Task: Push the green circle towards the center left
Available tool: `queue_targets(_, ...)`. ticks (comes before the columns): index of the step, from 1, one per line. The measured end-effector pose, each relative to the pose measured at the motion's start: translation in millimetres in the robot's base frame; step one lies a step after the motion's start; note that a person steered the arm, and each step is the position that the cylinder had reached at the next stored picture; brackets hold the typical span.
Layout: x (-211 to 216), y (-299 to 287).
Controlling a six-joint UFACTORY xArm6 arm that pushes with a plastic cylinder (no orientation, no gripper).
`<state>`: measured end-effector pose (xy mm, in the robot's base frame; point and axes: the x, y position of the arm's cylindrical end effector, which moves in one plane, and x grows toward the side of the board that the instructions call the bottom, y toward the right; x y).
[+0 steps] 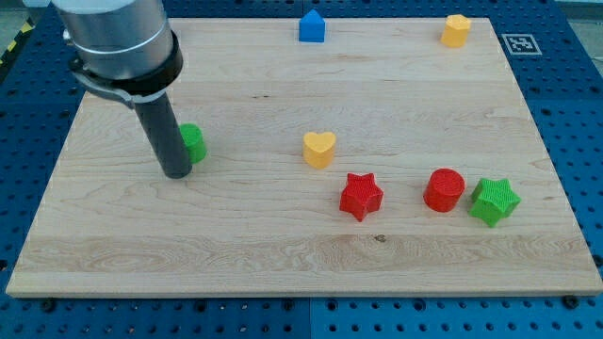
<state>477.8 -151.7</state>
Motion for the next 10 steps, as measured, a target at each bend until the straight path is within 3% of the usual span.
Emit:
queue_targets(1, -27, 0)
queue_targets(3, -27, 16)
queue_targets(5, -36, 89)
queue_targets(8, -69, 57)
queue_targets(10, -60, 52)
